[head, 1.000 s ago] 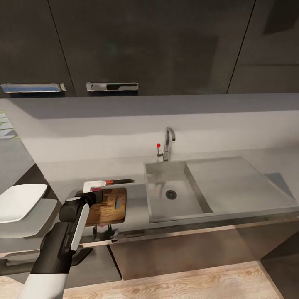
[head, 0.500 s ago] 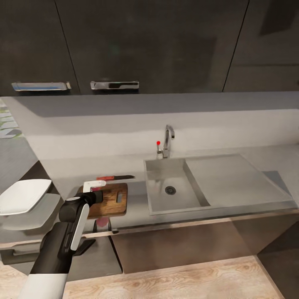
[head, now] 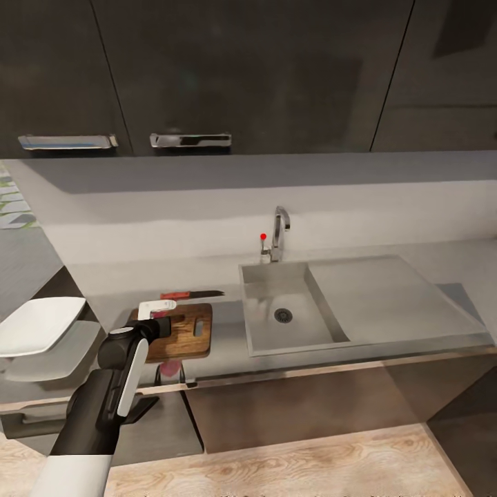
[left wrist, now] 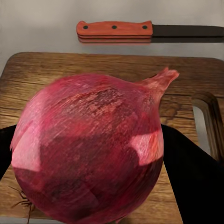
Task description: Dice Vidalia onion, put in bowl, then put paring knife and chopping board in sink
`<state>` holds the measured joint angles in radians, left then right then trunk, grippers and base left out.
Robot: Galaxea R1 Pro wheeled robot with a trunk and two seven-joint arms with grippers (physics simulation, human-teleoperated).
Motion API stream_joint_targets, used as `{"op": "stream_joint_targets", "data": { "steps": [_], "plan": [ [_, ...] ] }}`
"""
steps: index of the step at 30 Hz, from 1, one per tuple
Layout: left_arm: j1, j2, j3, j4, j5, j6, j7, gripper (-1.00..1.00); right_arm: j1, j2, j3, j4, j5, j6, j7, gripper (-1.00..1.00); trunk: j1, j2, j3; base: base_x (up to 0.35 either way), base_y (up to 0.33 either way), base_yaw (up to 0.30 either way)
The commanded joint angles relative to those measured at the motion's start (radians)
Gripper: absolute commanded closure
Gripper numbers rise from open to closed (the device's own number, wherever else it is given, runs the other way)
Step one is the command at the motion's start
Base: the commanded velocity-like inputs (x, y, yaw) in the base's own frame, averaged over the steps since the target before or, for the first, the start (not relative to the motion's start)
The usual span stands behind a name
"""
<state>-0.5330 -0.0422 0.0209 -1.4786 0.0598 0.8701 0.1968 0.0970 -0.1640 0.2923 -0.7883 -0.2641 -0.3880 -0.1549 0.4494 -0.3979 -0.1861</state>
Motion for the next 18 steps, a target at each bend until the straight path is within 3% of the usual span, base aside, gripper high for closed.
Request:
{"op": "stream_joint_targets", "data": {
  "steps": [1,18],
  "plan": [
    [-0.001,-0.001,0.001,-0.001,0.006,0.004,0.005,1.00,0.000,-0.002,0.007,-0.002,-0.007,-0.002,-0.008,-1.00,0.001,-0.002,-0.003,0.000,0.000,0.000],
    [-0.001,-0.001,0.001,0.001,0.006,0.004,0.005,1.00,0.000,-0.002,0.007,-0.002,-0.007,-0.002,-0.008,-1.00,0.001,-0.002,-0.030,0.000,0.000,0.000]
  ]
}}
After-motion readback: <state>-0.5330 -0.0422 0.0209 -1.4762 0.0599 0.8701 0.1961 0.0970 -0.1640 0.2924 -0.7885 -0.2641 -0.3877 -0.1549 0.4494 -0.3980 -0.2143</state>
